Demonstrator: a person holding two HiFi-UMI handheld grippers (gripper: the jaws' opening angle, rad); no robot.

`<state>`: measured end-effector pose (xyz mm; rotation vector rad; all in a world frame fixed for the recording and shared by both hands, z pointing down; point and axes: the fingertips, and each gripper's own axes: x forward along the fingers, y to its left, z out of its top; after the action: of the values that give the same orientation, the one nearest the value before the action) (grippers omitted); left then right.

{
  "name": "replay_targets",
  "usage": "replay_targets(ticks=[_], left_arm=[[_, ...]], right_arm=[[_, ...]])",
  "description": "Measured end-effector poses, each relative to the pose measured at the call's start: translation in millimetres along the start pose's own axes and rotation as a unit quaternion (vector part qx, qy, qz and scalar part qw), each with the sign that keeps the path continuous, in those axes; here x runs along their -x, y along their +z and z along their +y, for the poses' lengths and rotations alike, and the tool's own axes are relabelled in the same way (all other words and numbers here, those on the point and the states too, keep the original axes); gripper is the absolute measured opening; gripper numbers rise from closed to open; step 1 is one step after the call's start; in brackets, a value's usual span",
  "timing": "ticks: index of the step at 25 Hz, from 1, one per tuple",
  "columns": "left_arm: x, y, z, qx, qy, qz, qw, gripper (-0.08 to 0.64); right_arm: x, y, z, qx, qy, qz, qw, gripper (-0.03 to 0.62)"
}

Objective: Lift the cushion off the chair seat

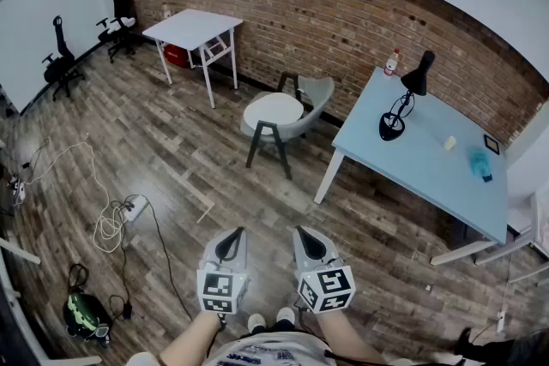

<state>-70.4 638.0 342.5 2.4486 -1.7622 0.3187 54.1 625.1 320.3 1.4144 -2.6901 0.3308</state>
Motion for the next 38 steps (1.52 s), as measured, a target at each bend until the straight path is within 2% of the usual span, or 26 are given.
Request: replay_targets(ticks=[3, 9, 18, 24, 31, 38], left_arm=[[-3.0, 11.0, -13.7, 0.015, -0.007, -0.008, 0.9998, -0.009], [-1.6, 21.8, -30.4, 0.011, 0.004, -0.016, 0.9998, -0.009], [-7.0, 24.2, -56.6, 0.01, 0.02, -0.015, 0.9996, -0.009], [-16.1, 20.6, -67.6, 0.004, 0.018, -0.006, 0.9998, -0.009], [-51.6, 25.7, -45.6, 0.007, 0.017, -0.01, 0.9998, -0.009], [-119.0, 26.6, 11.2, 0.022, 0.001, -0.008, 0.9997, -0.009]], right_arm=[[10.3, 4.6, -6.0, 0.006, 0.002, 0.0, 1.0, -0.003], [25.5, 12.6, -11.4, 0.009, 0.01, -0.009, 1.0, -0.003], [41.1, 18.3, -35.4, 0.005, 0.032, -0.015, 0.999, -0.003], [42.0, 8.9, -51.4, -0.014, 0.036, -0.008, 0.999, -0.002], [7.4, 11.4, -65.2, -0.016, 0.035, -0.006, 0.999, -0.002], [-76.8, 16.5, -84.1, -0.022, 0.019, 0.009, 1.0, -0.002]])
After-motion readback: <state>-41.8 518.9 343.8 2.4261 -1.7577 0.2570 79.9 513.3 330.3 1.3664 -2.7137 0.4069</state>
